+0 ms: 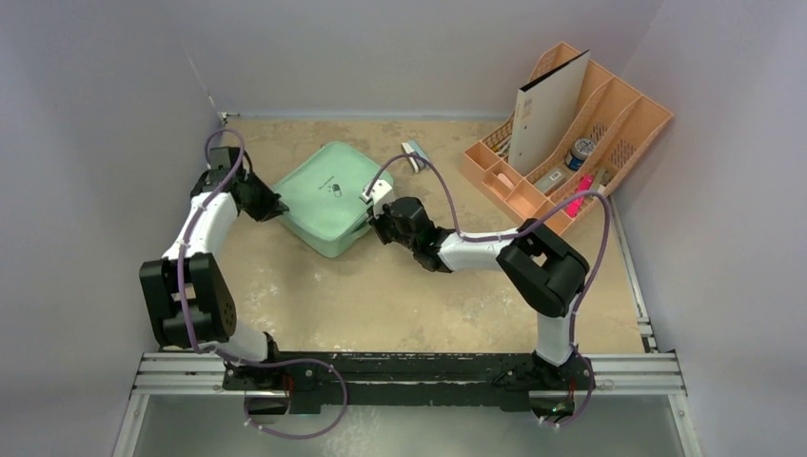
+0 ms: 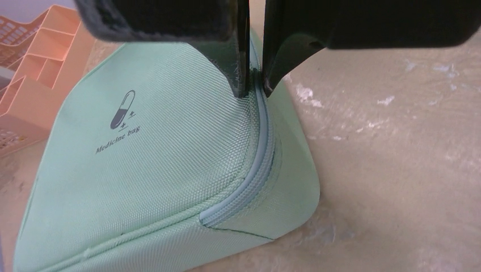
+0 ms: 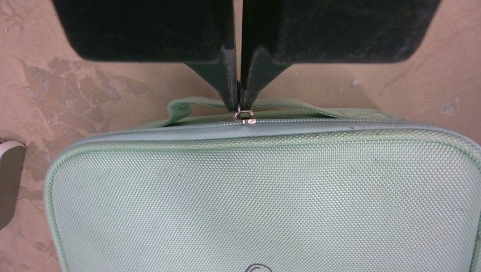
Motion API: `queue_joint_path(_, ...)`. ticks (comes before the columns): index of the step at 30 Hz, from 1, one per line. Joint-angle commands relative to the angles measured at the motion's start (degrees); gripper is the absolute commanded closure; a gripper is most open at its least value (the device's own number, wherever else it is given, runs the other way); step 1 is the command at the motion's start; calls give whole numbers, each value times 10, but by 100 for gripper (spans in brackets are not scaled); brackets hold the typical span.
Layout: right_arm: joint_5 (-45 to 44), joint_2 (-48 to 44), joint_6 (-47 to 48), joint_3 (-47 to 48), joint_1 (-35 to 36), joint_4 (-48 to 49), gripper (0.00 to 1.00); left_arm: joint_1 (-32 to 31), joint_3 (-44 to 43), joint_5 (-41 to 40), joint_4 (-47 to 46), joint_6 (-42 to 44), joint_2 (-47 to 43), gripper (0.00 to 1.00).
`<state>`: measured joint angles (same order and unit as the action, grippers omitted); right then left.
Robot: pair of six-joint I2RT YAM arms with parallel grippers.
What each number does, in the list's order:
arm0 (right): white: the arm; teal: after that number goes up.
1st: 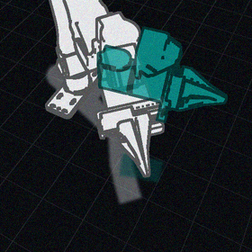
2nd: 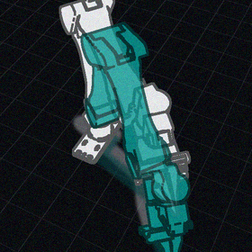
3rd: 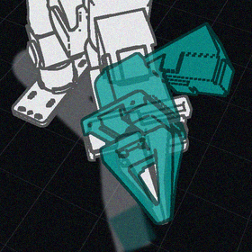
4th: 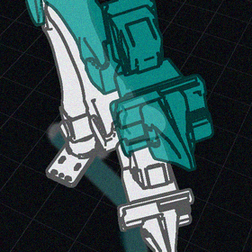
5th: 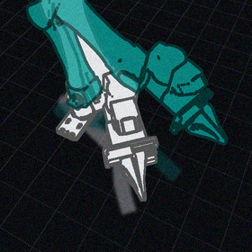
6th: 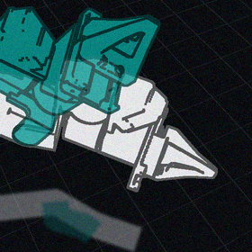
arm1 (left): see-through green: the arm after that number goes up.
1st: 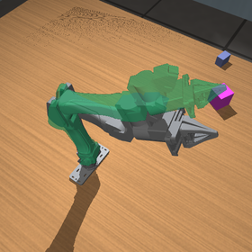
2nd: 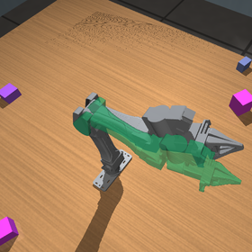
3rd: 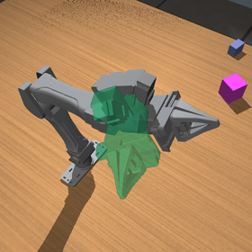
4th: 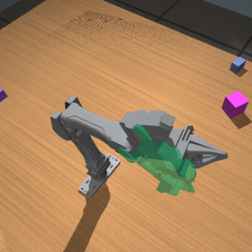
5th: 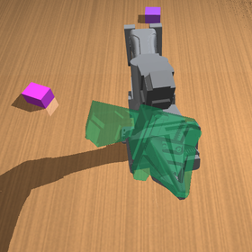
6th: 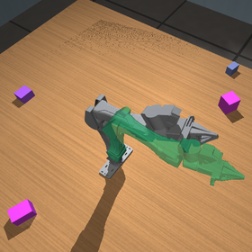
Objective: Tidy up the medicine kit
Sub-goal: Zip the medicine box at the center of the board.
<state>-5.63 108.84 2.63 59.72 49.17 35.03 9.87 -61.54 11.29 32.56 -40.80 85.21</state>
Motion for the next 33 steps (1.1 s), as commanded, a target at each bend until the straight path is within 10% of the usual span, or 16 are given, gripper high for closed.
queue_joint_path(1,-42,8,-31,33,9,-4,100,14,-67,-3,-38,13,18,100)
queue_joint_path(12,-65,73,-144,138,60,-58,100,32,-115,-63,40,-12,6,45)
queue_joint_path(33,-55,155,-223,283,153,-95,100,34,84,28,113,-230,-156,47)
